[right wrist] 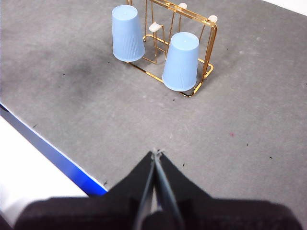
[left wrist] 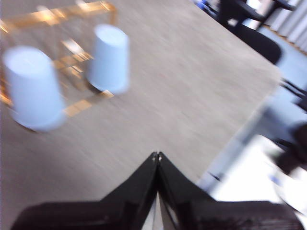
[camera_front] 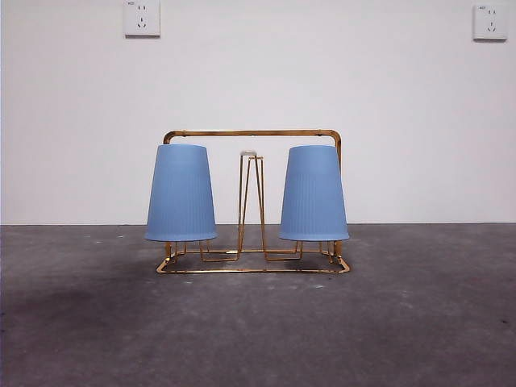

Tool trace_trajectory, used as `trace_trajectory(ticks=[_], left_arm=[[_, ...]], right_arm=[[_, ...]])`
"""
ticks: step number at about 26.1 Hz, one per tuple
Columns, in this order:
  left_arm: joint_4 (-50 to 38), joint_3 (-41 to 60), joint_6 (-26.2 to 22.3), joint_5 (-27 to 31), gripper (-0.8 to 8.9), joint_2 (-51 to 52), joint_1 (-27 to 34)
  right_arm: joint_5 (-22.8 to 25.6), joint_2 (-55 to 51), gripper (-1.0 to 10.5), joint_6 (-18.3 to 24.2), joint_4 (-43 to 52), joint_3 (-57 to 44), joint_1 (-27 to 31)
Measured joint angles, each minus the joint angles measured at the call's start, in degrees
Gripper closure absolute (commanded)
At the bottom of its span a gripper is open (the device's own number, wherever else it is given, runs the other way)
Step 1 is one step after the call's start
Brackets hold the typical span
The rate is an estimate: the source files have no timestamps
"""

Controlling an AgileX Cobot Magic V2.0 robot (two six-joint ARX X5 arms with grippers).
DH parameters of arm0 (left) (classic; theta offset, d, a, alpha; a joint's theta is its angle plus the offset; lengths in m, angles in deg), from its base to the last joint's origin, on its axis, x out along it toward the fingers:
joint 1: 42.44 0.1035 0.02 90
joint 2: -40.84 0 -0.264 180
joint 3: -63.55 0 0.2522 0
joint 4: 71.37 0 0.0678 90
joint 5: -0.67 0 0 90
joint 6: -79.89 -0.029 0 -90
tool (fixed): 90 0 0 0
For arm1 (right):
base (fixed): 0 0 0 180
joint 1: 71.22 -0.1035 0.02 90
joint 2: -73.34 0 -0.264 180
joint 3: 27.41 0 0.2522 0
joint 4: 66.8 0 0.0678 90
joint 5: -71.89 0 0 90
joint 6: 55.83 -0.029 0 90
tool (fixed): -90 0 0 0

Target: Pick up cup 1,put cup 1 in the cup rack,pick up cup 2,put cup 2 in the cup rack

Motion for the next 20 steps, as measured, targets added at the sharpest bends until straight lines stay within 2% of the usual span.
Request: trace_trajectory(ticks=[5,8,11,14,20], left_arm=[[-7.74,0.02,-4.9,16.2,8.16,-0.55,0.35],[-12.79,0.07,-9.46,24.98,8.16,0.61,3.78],[-19.04,1.11,-14.43,24.65,8.16,2.97,10.58],[-25.35,5.55,-18.69,18.23,8.16,7.17,19.17],[-38.53,19.43,-22.58,16.83,8.16,15.1,31.47]], right_arm=[[0.0,0.0,9.5,0.0,0.0,0.0,0.0],[0.0,0.0,9.5,0.0,0.0,0.0,0.0],[0.0,0.0,9.5,0.0,0.0,0.0,0.0],[0.0,0.0,9.5,0.0,0.0,0.0,0.0],[0.0,0.0,9.5,0.0,0.0,0.0,0.0]])
